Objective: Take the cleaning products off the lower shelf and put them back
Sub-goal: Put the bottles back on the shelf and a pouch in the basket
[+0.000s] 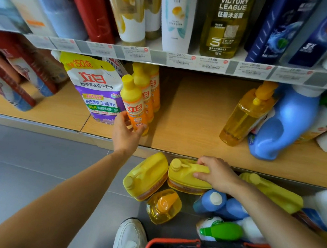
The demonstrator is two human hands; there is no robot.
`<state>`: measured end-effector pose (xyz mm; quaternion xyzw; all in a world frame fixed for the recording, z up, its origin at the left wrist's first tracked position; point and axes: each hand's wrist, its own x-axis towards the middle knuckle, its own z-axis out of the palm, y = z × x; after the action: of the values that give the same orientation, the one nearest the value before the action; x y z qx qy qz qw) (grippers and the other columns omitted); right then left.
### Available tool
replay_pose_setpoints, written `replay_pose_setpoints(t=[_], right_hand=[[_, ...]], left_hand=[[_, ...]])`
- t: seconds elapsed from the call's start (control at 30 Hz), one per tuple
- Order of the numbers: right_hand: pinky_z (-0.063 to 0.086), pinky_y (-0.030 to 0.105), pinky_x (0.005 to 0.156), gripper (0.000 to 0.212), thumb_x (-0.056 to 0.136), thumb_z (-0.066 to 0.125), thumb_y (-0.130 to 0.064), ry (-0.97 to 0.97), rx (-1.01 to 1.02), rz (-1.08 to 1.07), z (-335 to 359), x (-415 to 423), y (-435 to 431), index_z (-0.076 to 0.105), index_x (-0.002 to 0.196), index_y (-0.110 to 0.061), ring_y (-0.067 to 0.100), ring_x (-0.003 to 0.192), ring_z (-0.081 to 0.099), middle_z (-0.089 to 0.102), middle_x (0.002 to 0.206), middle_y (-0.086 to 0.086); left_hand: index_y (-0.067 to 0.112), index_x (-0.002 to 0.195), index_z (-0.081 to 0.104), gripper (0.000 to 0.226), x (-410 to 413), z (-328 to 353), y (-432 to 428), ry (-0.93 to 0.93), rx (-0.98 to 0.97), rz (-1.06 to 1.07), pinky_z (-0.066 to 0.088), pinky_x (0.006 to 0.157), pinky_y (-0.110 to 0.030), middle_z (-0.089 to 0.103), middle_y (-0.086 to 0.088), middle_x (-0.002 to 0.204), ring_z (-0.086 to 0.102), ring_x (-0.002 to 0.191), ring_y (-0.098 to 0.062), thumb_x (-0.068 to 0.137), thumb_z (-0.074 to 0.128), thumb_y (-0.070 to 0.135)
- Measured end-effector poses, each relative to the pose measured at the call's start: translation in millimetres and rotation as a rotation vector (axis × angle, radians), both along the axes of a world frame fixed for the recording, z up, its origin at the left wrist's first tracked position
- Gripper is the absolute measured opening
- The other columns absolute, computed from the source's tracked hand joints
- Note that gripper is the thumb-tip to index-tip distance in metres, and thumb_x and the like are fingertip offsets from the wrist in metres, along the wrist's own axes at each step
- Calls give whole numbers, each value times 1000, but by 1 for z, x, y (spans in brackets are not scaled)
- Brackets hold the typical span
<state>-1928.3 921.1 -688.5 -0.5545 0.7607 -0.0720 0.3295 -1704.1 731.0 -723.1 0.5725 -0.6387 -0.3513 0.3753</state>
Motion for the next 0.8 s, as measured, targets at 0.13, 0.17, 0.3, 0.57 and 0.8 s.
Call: replay_pose_setpoints(t=[0.13, 0.17, 0.3, 0.57, 0.8], right_hand=[[42, 41, 91, 19, 91, 71, -35, -84, -46, -39, 3, 2, 3, 63, 98, -19, 27, 99, 60, 66, 98, 1], [41, 40, 90, 19, 91, 71, -34, -93, -59, -39, 6, 4, 4, 64, 97, -18, 27, 98, 60, 66, 96, 2], [48, 40, 85, 20, 88, 73, -33, -100, -129, -16, 32, 10, 3, 69, 97, -15, 26, 94, 62, 68, 96, 4], [40, 27, 63, 11, 85, 76, -39, -100, -454, -77, 125, -7, -6, 68, 85, -31, 6, 80, 60, 66, 83, -14], [38, 29, 65, 12, 88, 73, -37, -72, -568, -100, 152, 0, -41, 72, 90, -26, 12, 86, 60, 68, 87, -7]], left_hand=[[21, 132, 47, 70, 9, 5, 2, 14, 94, -49, 58, 84, -33, 61, 6, 125, 62, 105, -11, 76, 87, 35], [21, 131, 47, 69, 14, 5, 6, -25, 115, -50, 58, 83, -34, 60, 7, 125, 62, 102, -11, 77, 87, 37], [18, 108, 54, 40, 30, 14, 20, -223, 255, -131, 56, 81, -43, 63, -3, 106, 63, 90, -19, 84, 81, 36], [11, 113, 69, 33, 28, 44, 63, -483, 516, -696, 53, 95, -42, 70, -11, 114, 64, 108, -26, 91, 73, 36], [10, 120, 68, 29, 37, 44, 77, -443, 430, -617, 51, 100, -41, 68, -10, 120, 62, 113, -27, 92, 73, 19]])
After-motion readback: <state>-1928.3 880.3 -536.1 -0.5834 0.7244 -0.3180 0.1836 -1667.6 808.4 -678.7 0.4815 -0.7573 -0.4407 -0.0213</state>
